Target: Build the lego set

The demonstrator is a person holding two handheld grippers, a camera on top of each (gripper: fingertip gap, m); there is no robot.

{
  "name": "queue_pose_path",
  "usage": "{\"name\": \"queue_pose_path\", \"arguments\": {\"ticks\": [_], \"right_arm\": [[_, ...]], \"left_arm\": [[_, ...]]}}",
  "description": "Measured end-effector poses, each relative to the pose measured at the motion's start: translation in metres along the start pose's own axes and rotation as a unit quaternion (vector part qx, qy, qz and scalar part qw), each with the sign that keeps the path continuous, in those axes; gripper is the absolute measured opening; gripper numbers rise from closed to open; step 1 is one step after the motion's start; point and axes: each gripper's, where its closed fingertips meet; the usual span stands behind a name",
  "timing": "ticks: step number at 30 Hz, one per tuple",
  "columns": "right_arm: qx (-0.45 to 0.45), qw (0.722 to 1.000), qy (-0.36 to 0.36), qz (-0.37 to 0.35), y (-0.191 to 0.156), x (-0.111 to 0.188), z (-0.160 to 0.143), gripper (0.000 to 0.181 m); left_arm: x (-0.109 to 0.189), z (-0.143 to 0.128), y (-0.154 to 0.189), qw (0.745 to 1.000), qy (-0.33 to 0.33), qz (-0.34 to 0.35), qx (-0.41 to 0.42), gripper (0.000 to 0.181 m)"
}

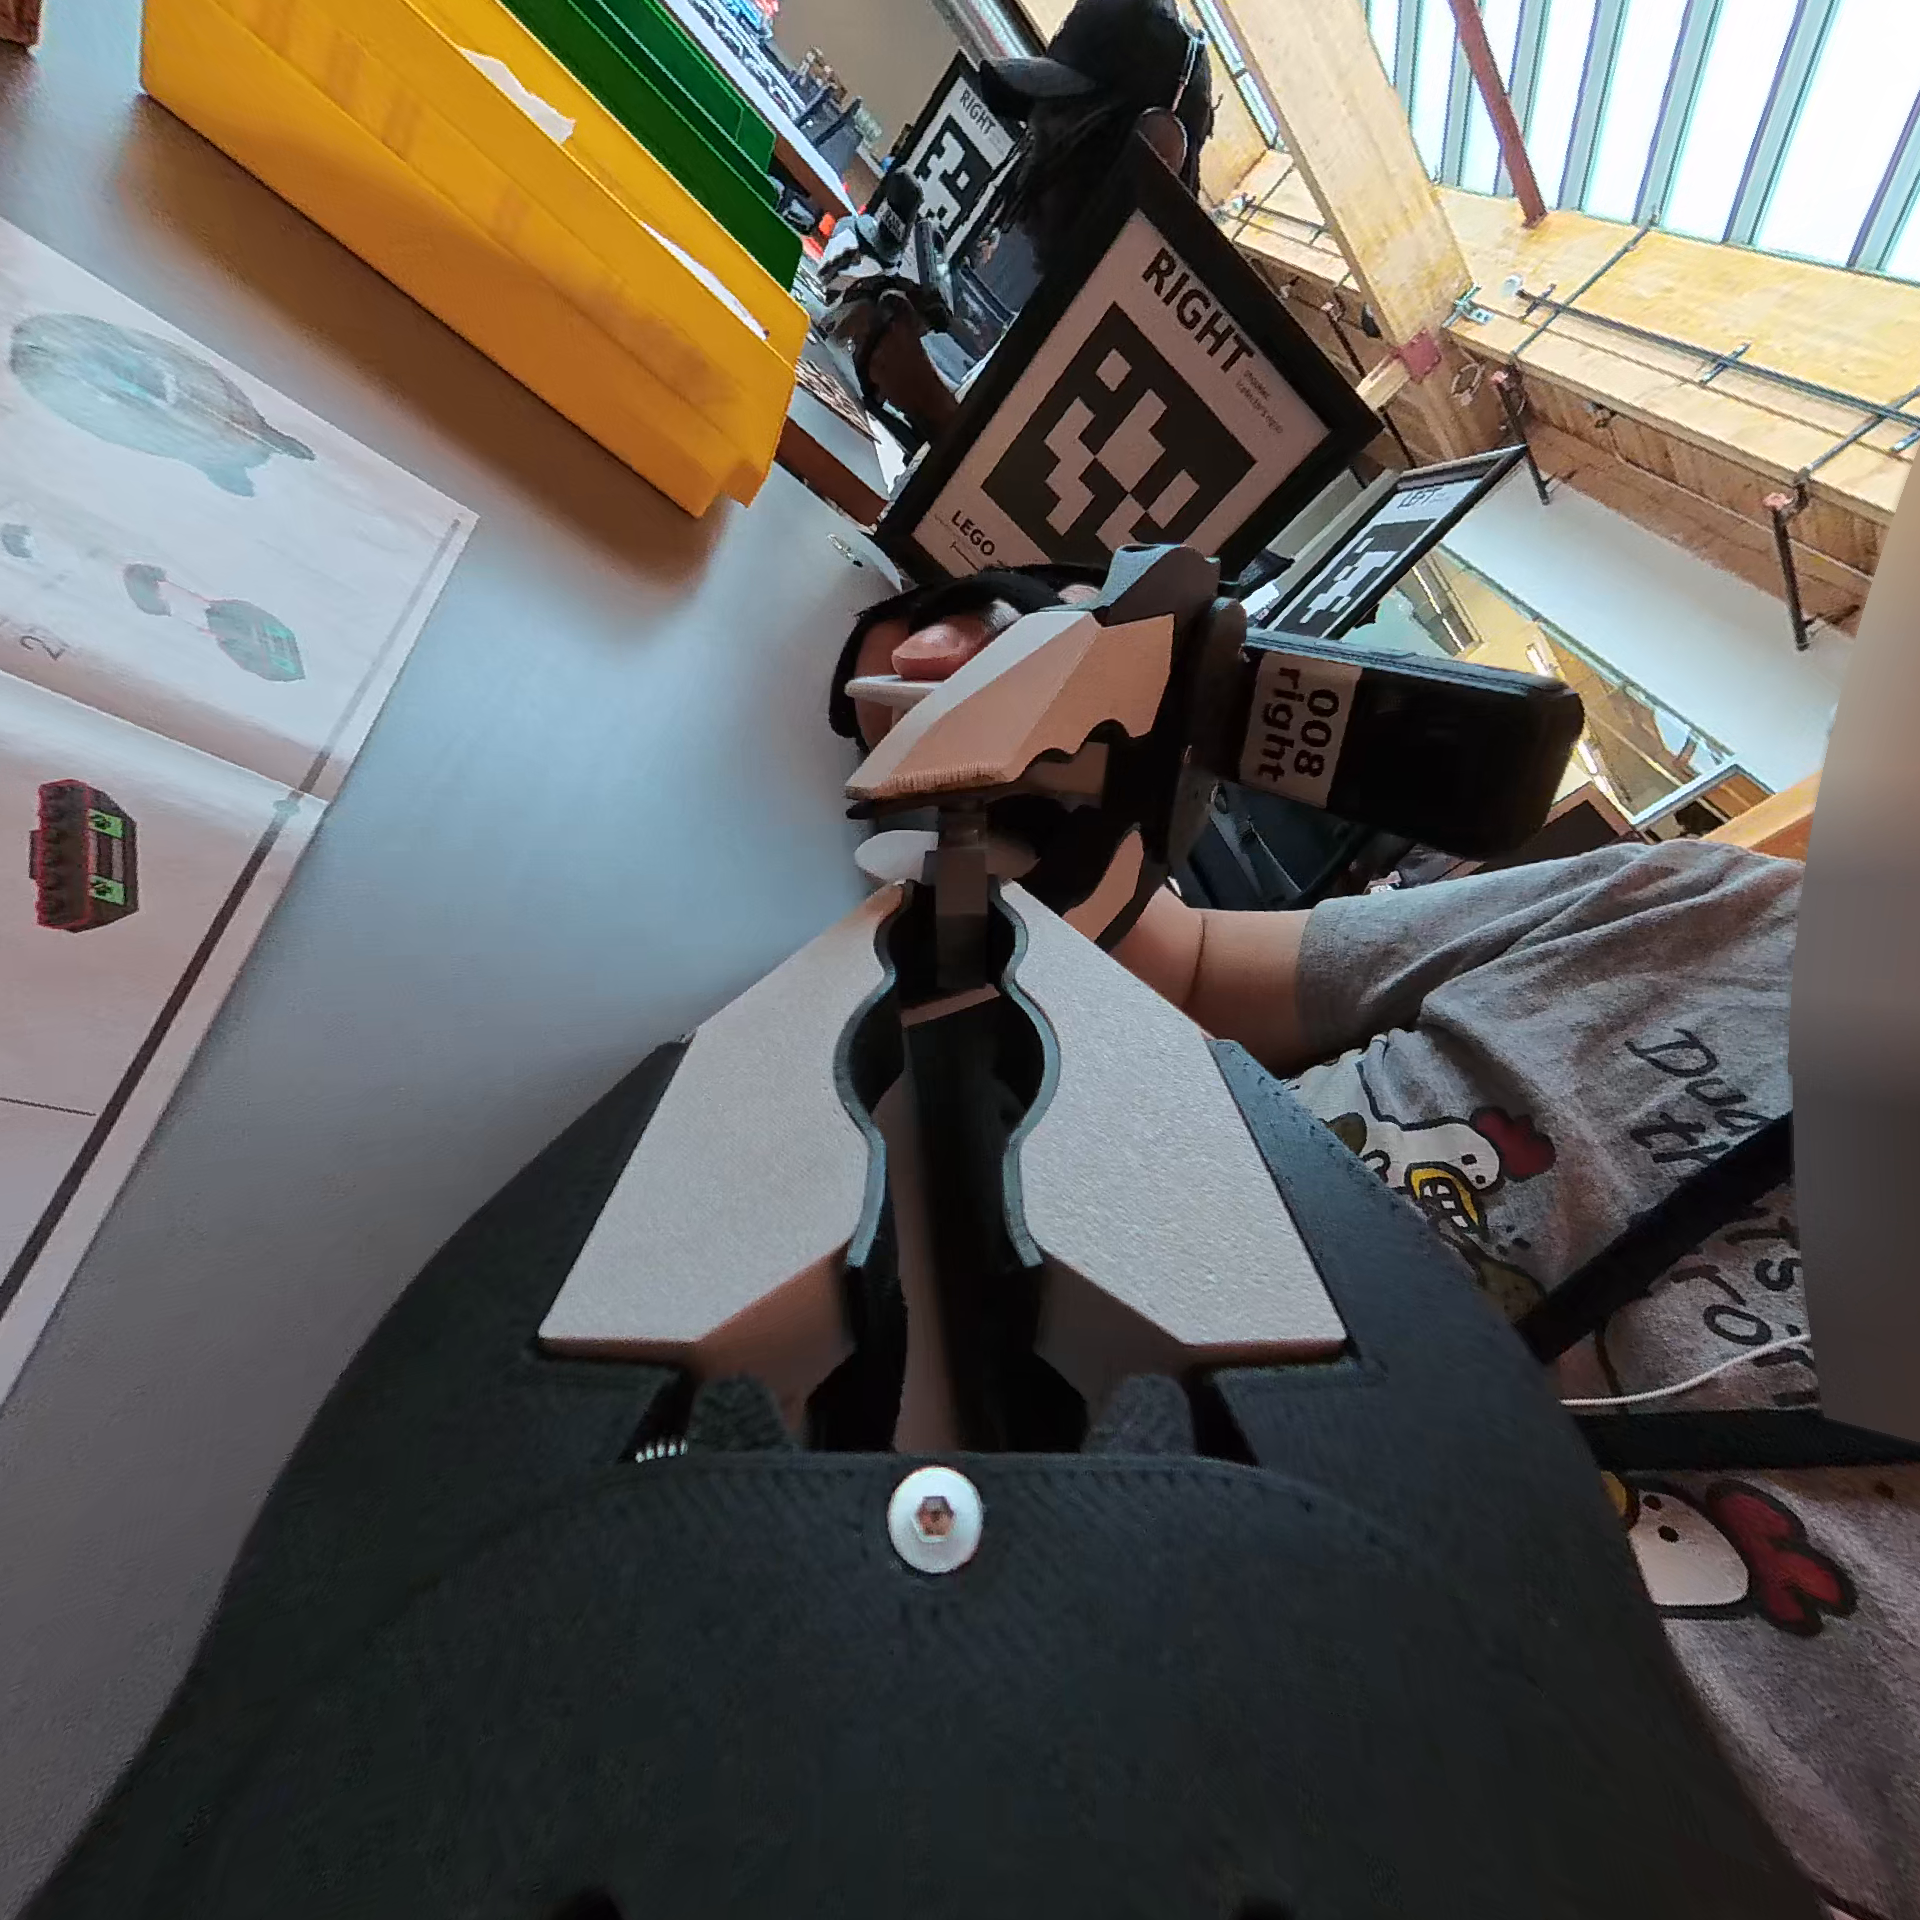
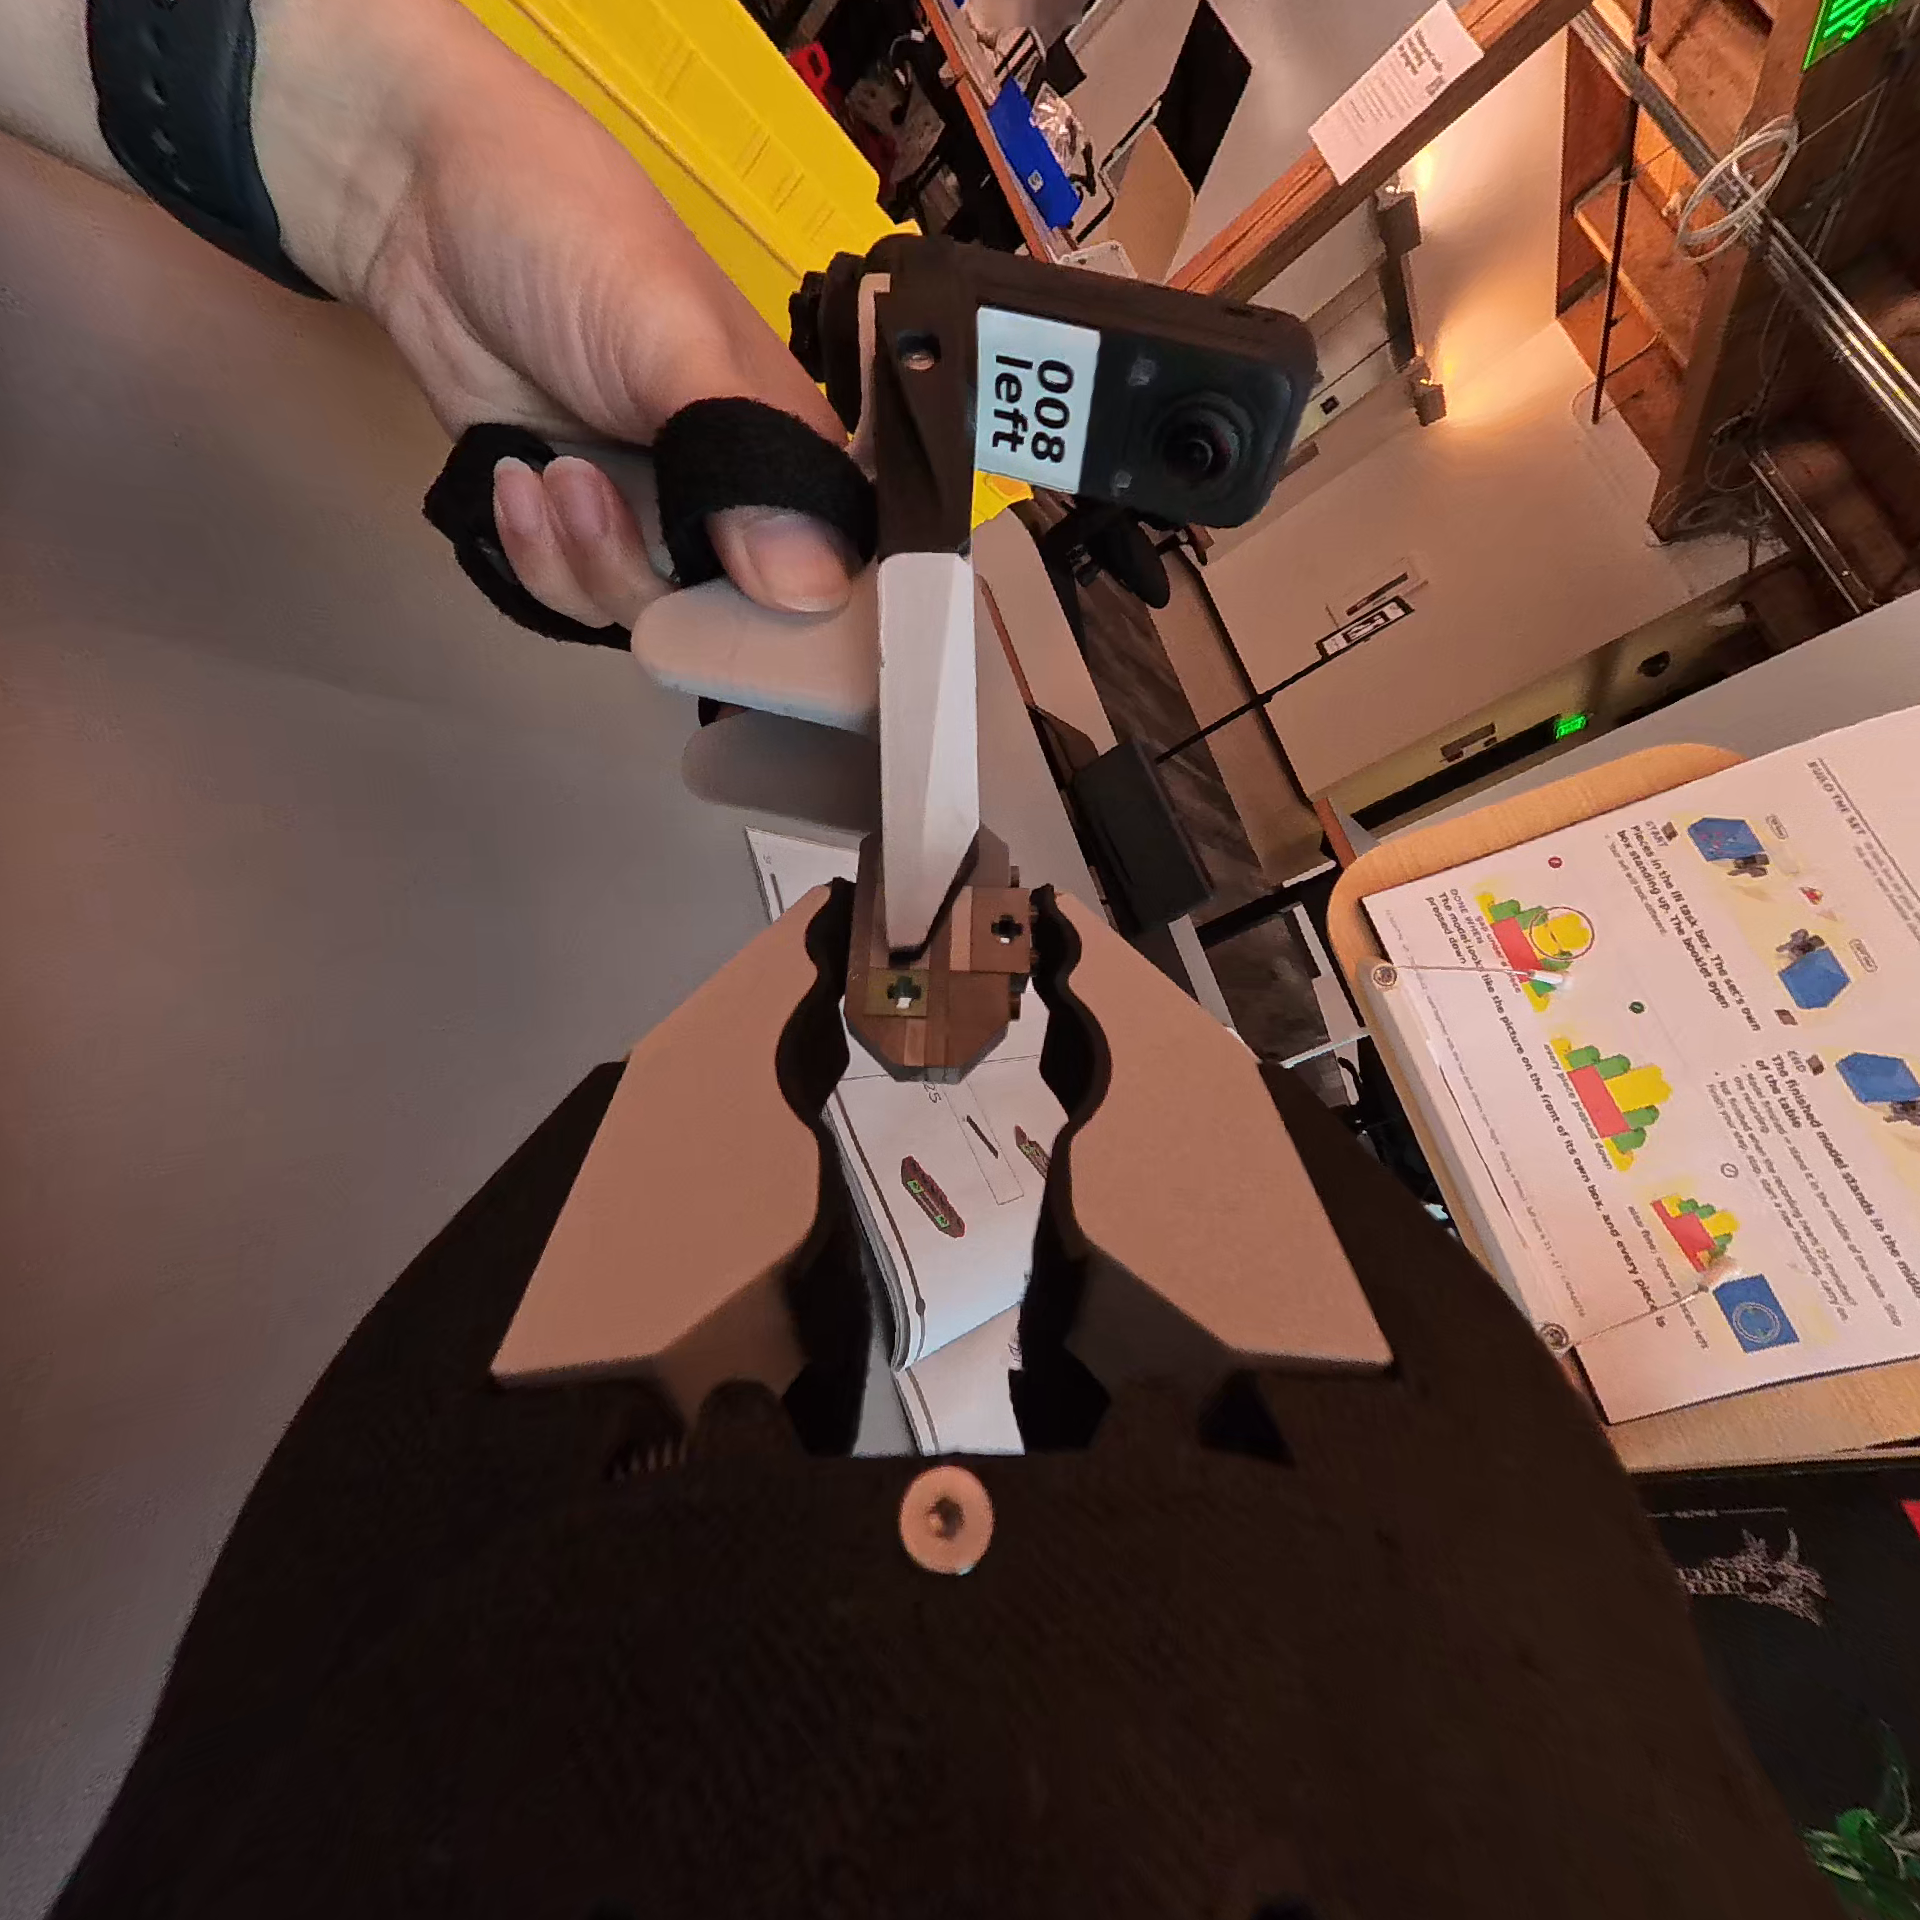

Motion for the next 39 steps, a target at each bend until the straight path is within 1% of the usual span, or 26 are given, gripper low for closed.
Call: {"name": "queue_pose_path", "arguments": {"ticks": [3, 5, 6, 9, 10, 13, 15, 16, 17, 18, 19, 20, 22, 23, 26, 27, 28, 30, 31, 33, 35, 37, 39], "right_arm": [[-0.003, 1.0, -0.003, 0.013, -0.004, -0.003, -0.003, 0.033], [-0.019, 0.999, -0.002, 0.039, -0.01, -0.005, -0.008, 0.033], [-0.025, 0.999, 0.001, 0.037, -0.01, -0.006, -0.01, 0.033], [-0.014, 1.0, 0.012, 0.014, -0.005, -0.005, -0.008, 0.036], [-0.016, 1.0, 0.013, 0.016, -0.006, -0.005, -0.007, 0.034], [-0.011, 1.0, 0.003, 0.023, -0.006, -0.004, -0.008, 0.034], [-0.047, 0.998, 0.017, 0.035, -0.008, -0.006, -0.009, 0.033], [-0.08, 0.996, 0.004, 0.046, -0.009, -0.009, -0.015, 0.05], [-0.106, 0.991, -0.011, 0.075, -0.015, -0.008, -0.022, 0.059], [-0.134, 0.986, -0.002, 0.101, -0.02, -0.005, -0.022, 0.061], [-0.169, 0.978, 0.021, 0.122, -0.023, 0.0, -0.02, 0.061], [-0.211, 0.968, 0.034, 0.127, -0.019, 0.003, -0.023, 0.061], [-0.299, 0.943, 0.044, 0.142, -0.011, 0.01, -0.035, 0.06], [-0.344, 0.921, 0.063, 0.172, -0.013, 0.016, -0.034, 0.055], [-0.466, 0.841, 0.12, 0.248, -0.016, 0.032, -0.026, 0.035], [-0.482, 0.825, 0.133, 0.263, -0.017, 0.037, -0.024, 0.027], [-0.486, 0.821, 0.135, 0.268, -0.017, 0.039, -0.026, 0.026], [-0.452, 0.842, 0.118, 0.27, -0.022, 0.043, -0.034, 0.026], [-0.423, 0.852, 0.114, 0.288, -0.027, 0.049, -0.037, 0.025], [-0.395, 0.867, 0.1, 0.289, -0.025, 0.054, -0.049, 0.024], [-0.382, 0.873, 0.097, 0.287, -0.018, 0.058, -0.066, 0.022], [-0.366, 0.88, 0.075, 0.293, -0.013, 0.059, -0.091, 0.023], [-0.357, 0.876, 0.057, 0.318, -0.012, 0.061, -0.111, 0.022]], "left_arm": [[0.0, -0.002, -0.004, 1.0, -0.005, 0.014, -0.001, 0.009], [0.0, -0.005, -0.01, 0.999, -0.013, 0.031, 0.001, 0.009], [-0.001, -0.004, -0.013, 0.999, -0.011, 0.036, 0.003, 0.009], [0.0, -0.002, -0.011, 1.0, -0.003, 0.023, 0.019, 0.009], [0.001, -0.002, -0.011, 1.0, -0.002, 0.021, 0.02, 0.009], [-0.001, -0.002, -0.01, 1.0, -0.001, 0.018, 0.017, 0.009], [0.0, -0.002, -0.012, 1.0, -0.002, 0.024, 0.015, 0.009], [0.001, -0.002, -0.015, 0.999, 0.0, 0.031, 0.014, 0.009], [0.002, -0.001, -0.017, 0.999, 0.004, 0.035, 0.013, 0.009], [0.003, -0.001, -0.02, 0.999, 0.005, 0.037, 0.013, 0.009], [0.004, -0.001, -0.023, 0.999, 0.005, 0.041, 0.008, 0.009], [0.005, -0.001, -0.027, 0.999, 0.007, 0.048, -0.007, 0.009], [0.006, -0.002, -0.032, 0.997, 0.01, 0.063, -0.052, 0.009], [0.006, -0.003, -0.033, 0.995, 0.01, 0.07, -0.073, 0.009], [-0.002, -0.007, -0.029, 0.988, 0.009, 0.077, -0.131, 0.009], [-0.007, -0.008, -0.027, 0.985, 0.008, 0.08, -0.152, 0.009], [-0.012, -0.009, -0.025, 0.981, 0.01, 0.084, -0.172, 0.009], [-0.021, -0.01, -0.026, 0.975, 0.019, 0.095, -0.199, 0.009], [-0.024, -0.01, -0.029, 0.973, 0.023, 0.106, -0.203, 0.009], [-0.03, -0.011, -0.036, 0.971, 0.027, 0.122, -0.203, 0.009], [-0.034, -0.013, -0.044, 0.969, 0.025, 0.135, -0.205, 0.009], [-0.035, -0.015, -0.054, 0.966, 0.016, 0.157, -0.204, 0.009], [-0.037, -0.015, -0.062, 0.962, 0.006, 0.18, -0.205, 0.009]]}}
Point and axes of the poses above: each gripper's, where its closed fingertips meet, x back along the fingers, z out of its top, y = z × x across the jaws, and after that the axes turned 10 degrees about x, right-handed
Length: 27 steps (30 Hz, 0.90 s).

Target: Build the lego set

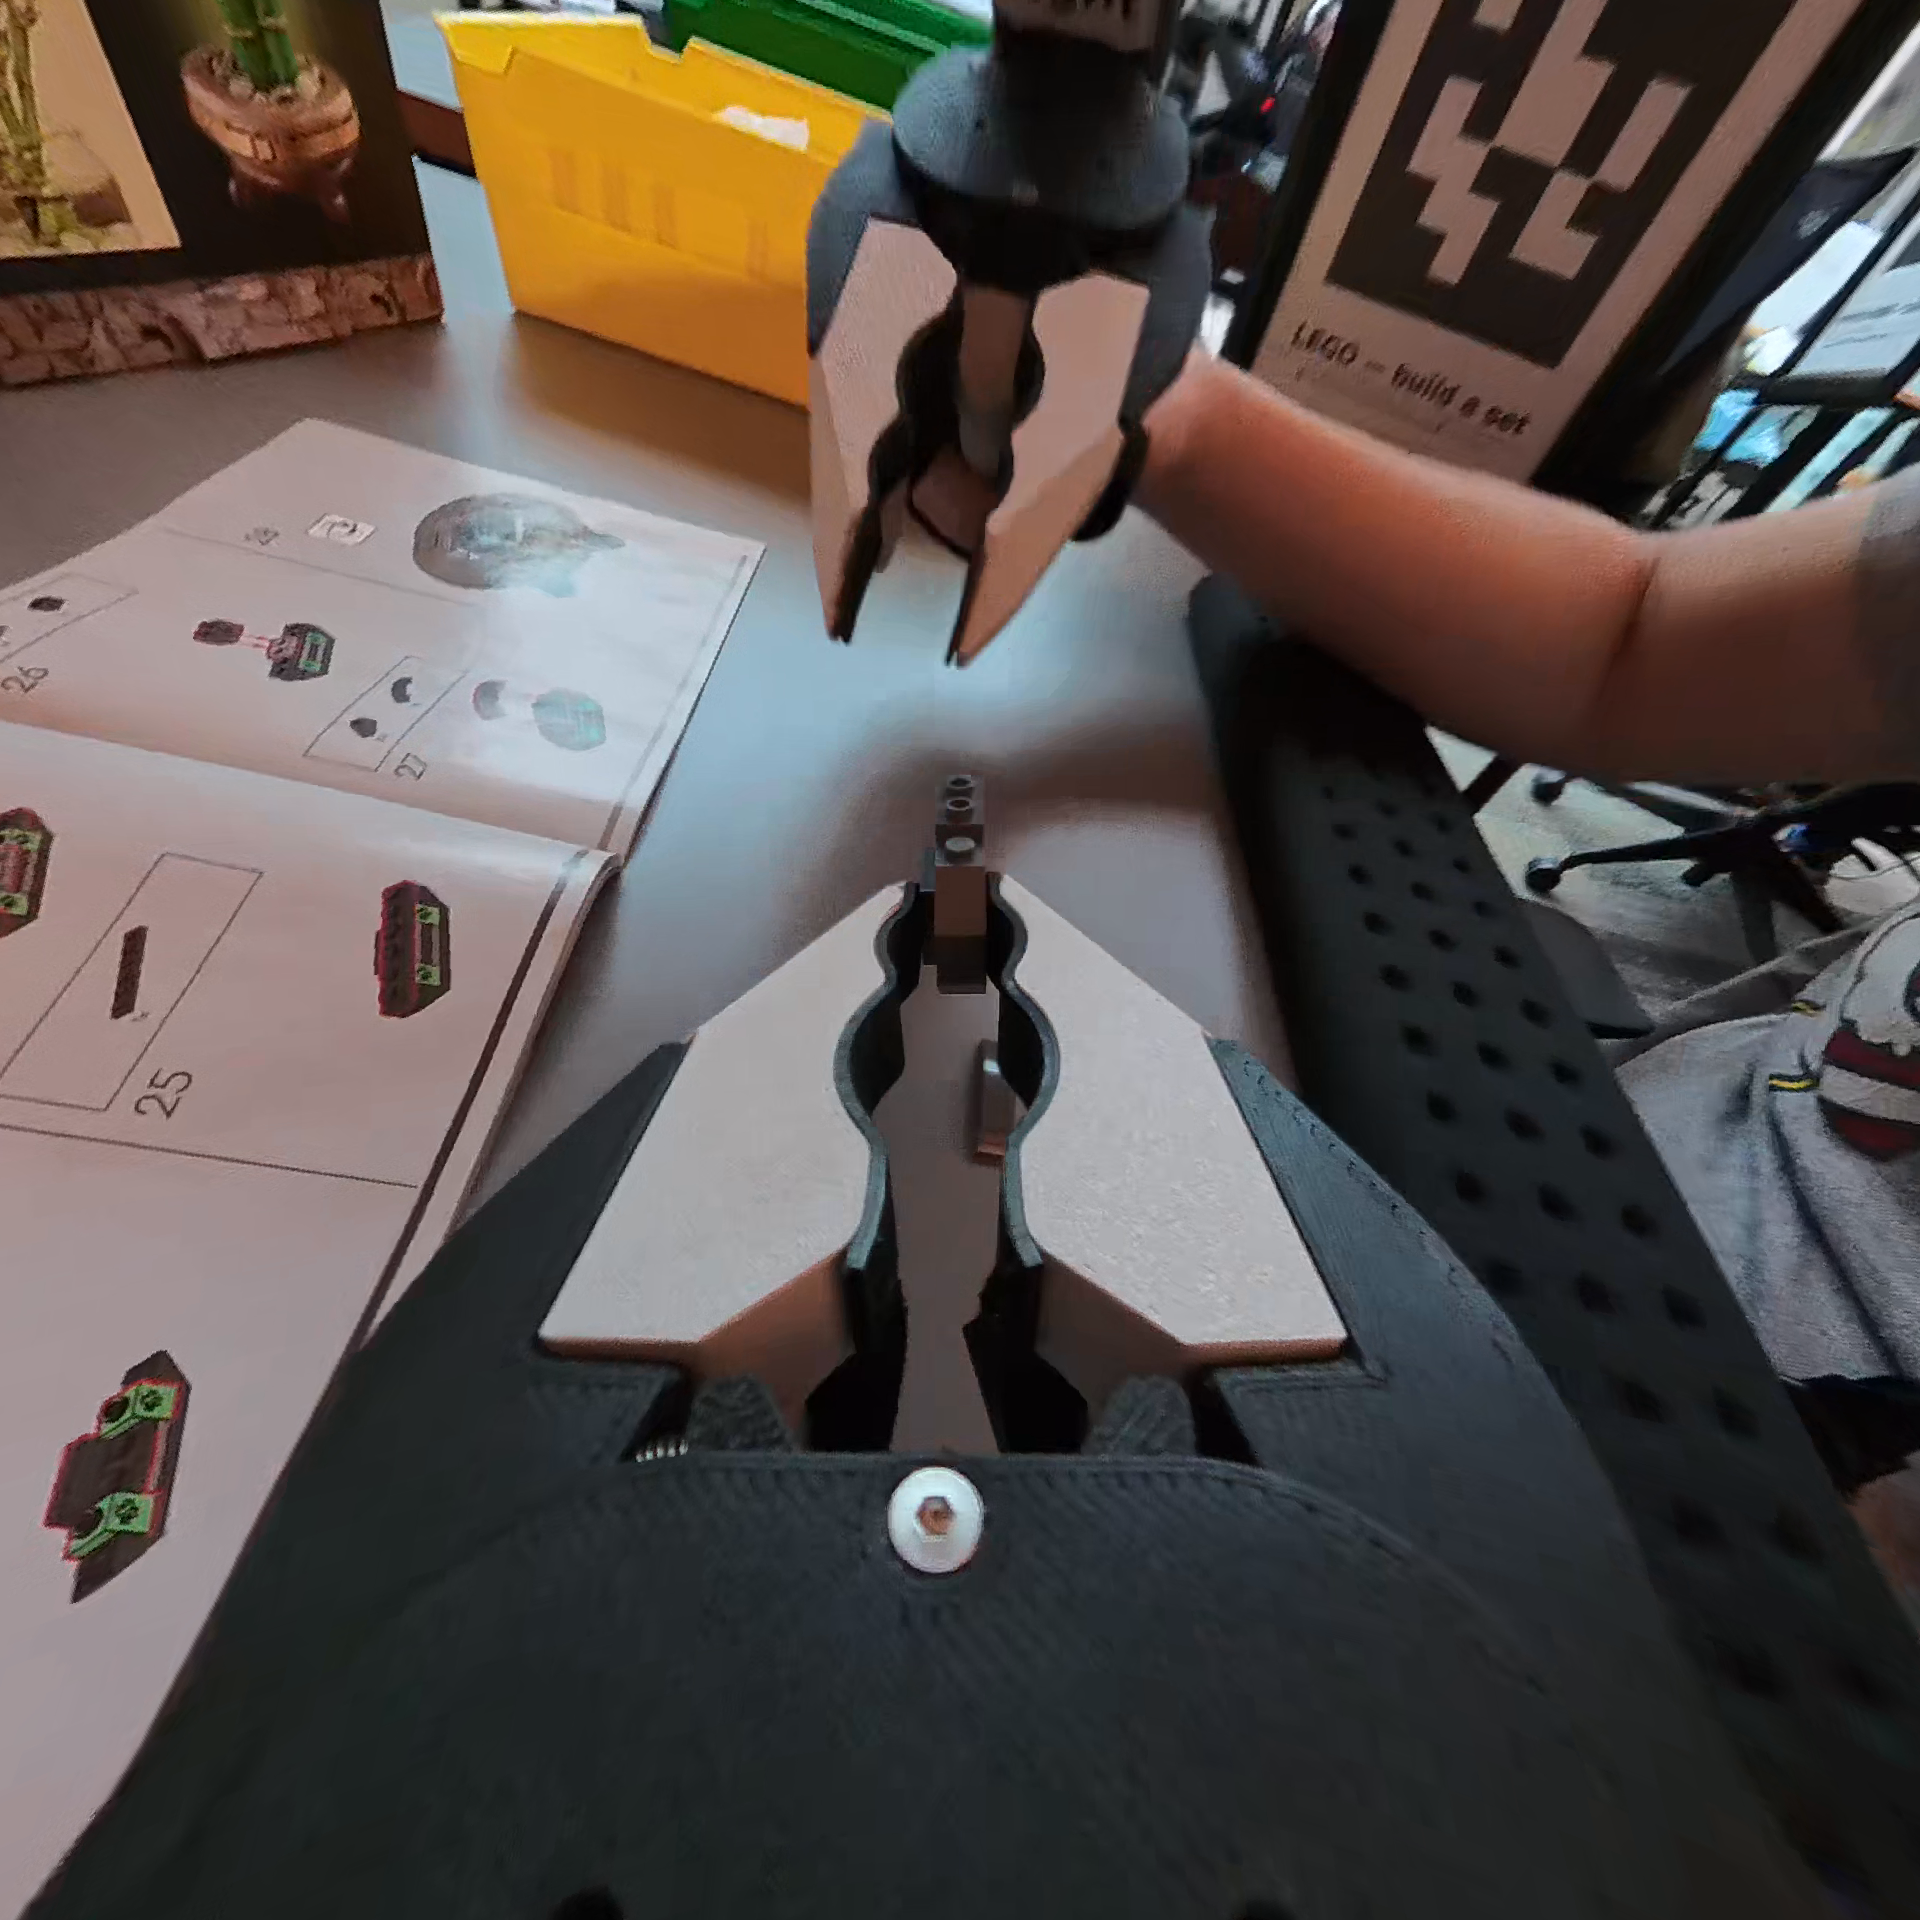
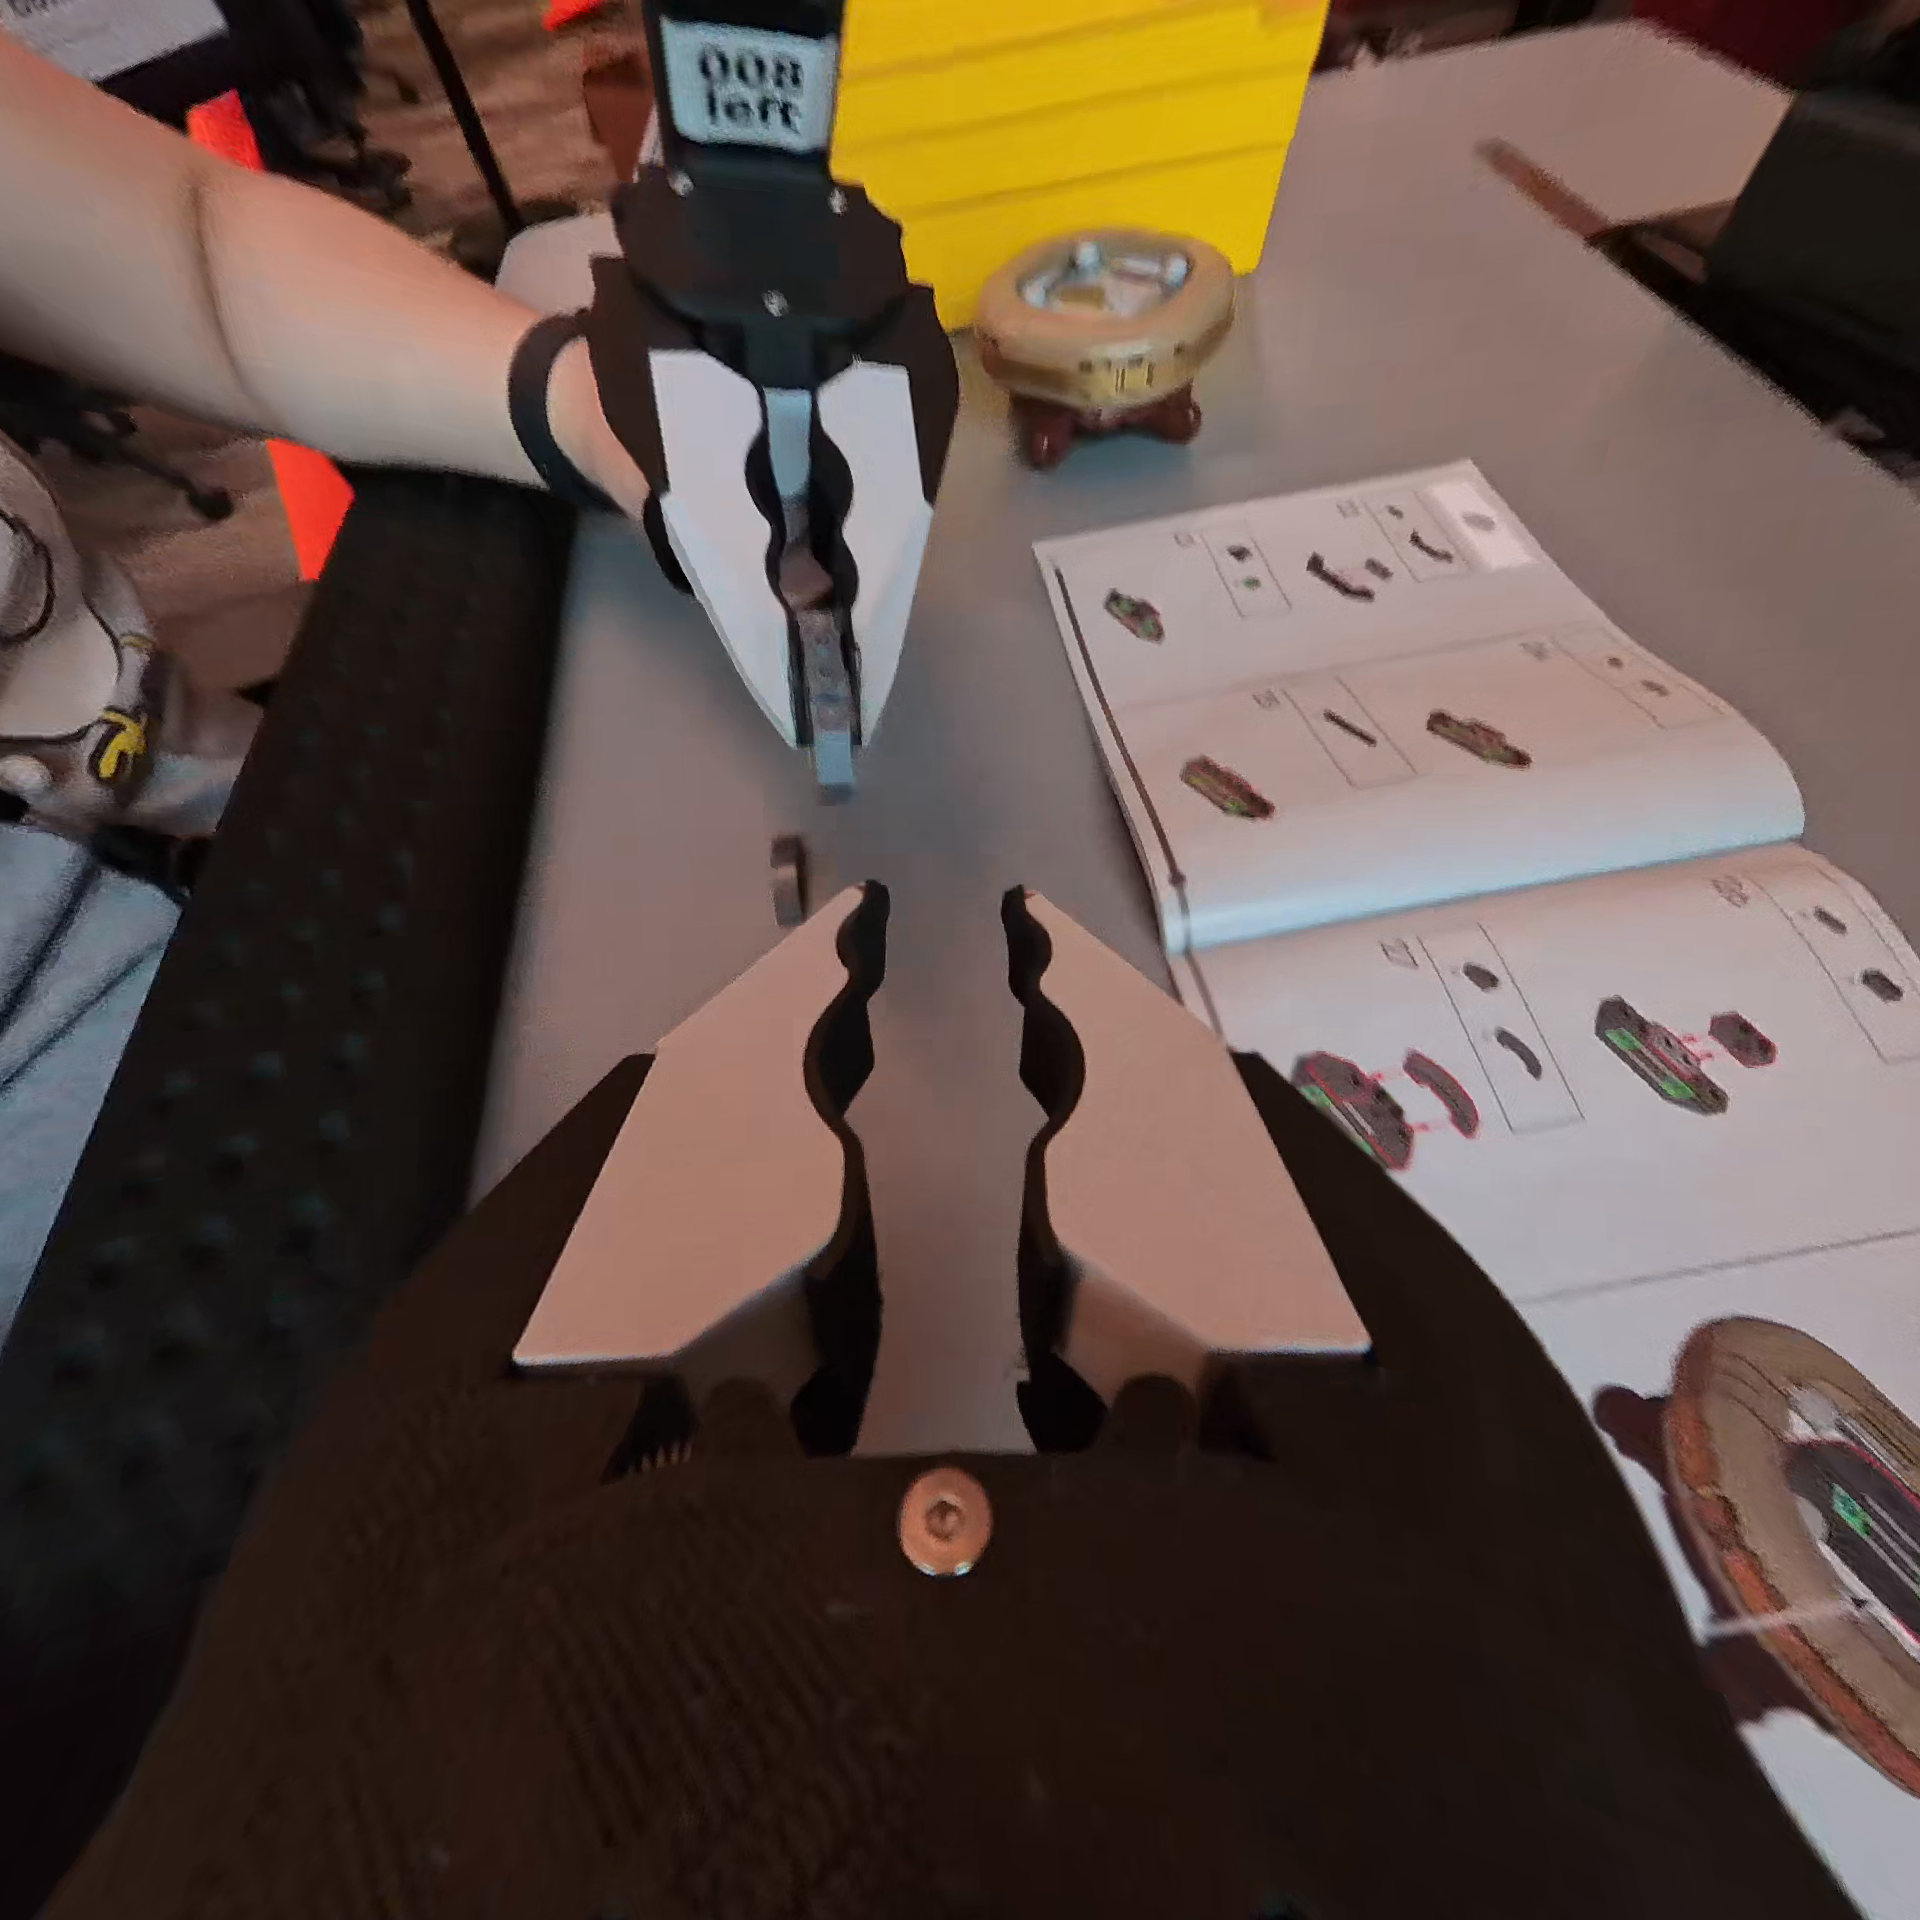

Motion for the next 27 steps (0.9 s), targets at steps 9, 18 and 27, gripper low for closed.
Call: {"name": "queue_pose_path", "arguments": {"ticks": [9, 18, 27], "right_arm": [[-0.002, 0.998, 0.051, 0.028, 0.011, 0.013, -0.015, 0.02], [-0.038, 0.992, 0.12, 0.025, 0.02, 0.034, -0.003, 0.016], [-0.021, 0.993, 0.039, 0.108, -0.023, 0.002, -0.009, 0.024]], "left_arm": [[-0.031, 0.036, -0.013, 0.999, 0.036, 0.025, 0.027, 0.009], [-0.042, 0.017, -0.023, 0.999, -0.02, 0.037, 0.034, 0.01], [-0.041, 0.024, 0.003, 0.997, 0.015, -0.038, 0.059, 0.009]]}}
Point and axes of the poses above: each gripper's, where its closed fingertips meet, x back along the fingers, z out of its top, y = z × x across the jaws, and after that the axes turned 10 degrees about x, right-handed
